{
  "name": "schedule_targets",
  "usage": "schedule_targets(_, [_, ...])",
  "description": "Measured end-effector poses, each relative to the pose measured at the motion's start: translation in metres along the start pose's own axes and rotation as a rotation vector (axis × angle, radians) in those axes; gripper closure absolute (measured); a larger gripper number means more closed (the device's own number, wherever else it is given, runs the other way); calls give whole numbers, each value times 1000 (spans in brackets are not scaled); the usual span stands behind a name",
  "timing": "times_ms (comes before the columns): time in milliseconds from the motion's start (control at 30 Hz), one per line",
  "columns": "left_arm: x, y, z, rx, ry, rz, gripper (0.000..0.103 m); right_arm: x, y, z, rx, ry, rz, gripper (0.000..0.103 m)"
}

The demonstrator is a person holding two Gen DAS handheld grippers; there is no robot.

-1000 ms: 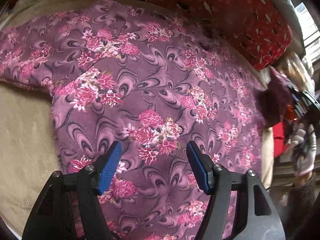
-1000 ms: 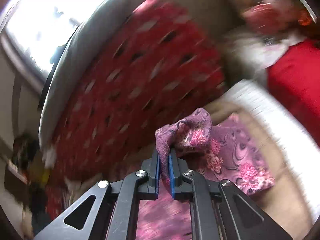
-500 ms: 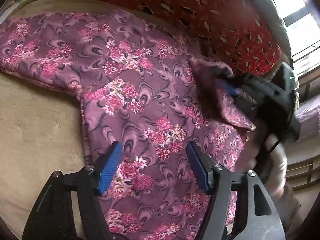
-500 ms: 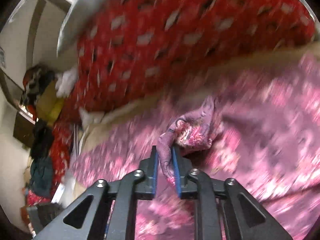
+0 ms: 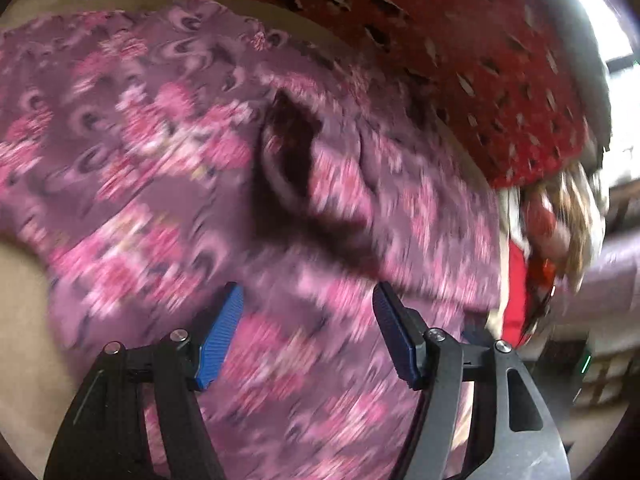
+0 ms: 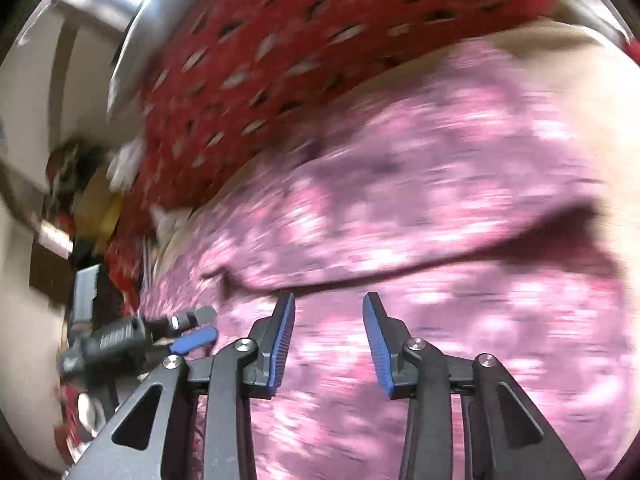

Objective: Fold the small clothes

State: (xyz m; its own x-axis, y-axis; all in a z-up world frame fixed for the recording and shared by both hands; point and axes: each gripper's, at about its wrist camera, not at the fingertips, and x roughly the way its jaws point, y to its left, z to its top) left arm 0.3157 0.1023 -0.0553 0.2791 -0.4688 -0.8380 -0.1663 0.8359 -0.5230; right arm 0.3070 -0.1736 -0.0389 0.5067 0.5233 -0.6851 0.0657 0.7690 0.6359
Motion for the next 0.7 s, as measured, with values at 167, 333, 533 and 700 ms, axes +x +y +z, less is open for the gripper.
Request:
schedule_targets(167, [15,-22,28,-54,-19,51,95,-44,-61,10,127,-99,-24,63])
schedule_targets(333, [-28,-25,30,0,-156,117,99,-72,-99,33,207,-240,-50,58])
schedule_targets(533, [-41,7,29,-16,-167,195,99,-41,-119,60,257,-212,-55,57])
schedule_targets(700, [-26,24,26,-72,-108,144,99,5,-96,67,167,-57,-47,96])
